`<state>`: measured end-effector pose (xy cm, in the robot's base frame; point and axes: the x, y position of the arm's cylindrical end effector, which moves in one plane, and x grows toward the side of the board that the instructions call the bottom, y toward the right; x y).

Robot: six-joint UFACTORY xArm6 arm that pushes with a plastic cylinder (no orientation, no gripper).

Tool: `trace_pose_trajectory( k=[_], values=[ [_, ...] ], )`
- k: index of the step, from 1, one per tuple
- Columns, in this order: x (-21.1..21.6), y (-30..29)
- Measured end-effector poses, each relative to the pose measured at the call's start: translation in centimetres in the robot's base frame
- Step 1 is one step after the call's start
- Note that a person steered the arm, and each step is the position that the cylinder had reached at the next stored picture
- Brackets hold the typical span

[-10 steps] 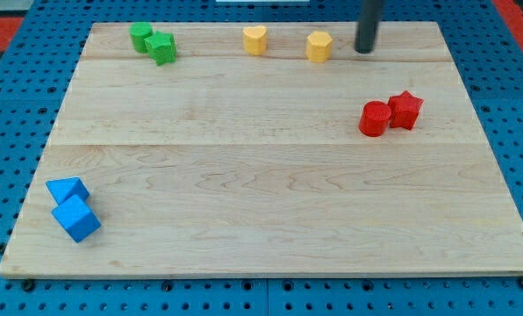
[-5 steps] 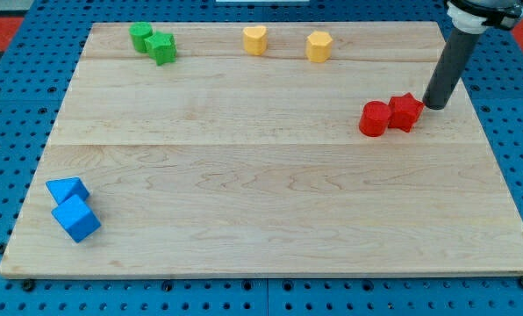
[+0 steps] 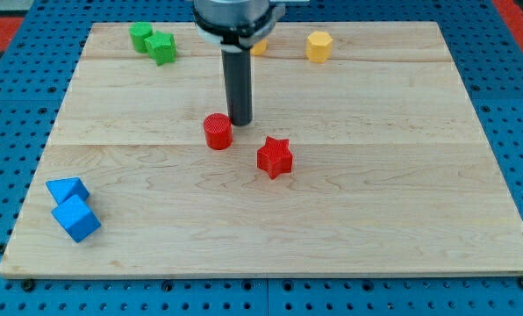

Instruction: Place the yellow blocks and red blocks diagonally to each other

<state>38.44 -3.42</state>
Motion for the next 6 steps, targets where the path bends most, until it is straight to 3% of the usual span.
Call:
trace_pose_trajectory(
  k=[2,3,4,6],
  values=[
    [-11.3,2.0],
    [-16.1,5.8],
    [-16.3,11.5],
    [-8.3,19.0]
  ],
)
